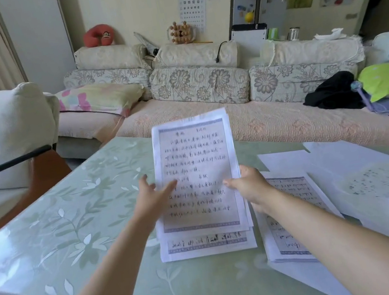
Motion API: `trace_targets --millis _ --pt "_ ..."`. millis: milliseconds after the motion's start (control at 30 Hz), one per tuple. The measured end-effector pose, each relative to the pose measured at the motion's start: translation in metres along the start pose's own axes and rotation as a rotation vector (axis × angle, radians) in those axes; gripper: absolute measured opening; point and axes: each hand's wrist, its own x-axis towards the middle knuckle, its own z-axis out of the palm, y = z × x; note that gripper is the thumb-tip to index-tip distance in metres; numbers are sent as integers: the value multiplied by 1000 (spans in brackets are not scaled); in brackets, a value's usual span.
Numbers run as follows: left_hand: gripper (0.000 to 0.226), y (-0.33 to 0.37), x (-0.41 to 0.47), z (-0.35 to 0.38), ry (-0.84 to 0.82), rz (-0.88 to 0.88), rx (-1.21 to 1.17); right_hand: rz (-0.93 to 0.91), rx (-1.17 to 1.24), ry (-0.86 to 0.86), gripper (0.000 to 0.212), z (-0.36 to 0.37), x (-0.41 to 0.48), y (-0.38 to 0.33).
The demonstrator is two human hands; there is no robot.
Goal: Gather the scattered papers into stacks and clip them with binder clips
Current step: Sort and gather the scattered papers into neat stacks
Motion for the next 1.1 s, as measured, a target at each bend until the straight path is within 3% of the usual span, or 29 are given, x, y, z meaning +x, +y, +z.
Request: trace_targets --millis 100,200,333,500,767,1100 --pt "54 29 -8 -9 52 82 -245 -176 73 50 18 -5 -9 -21" --pt "18 53 -25 -5 93 280 -267 -286 107 96 24 -6 -12 -37" --pt "30 63 -39 4 142 421 -238 -330 86 99 36 -8 -21 -52" --pt "32 51 -37 6 168 421 -133 -261 53 128 68 -10 -23 -46" --pt "16 44 -31 13 109 324 118 -131 -92 90 25 -12 -21 -35" --pt "27 60 -35 113 -273 25 240 160 -189 263 26 -103 -14 9"
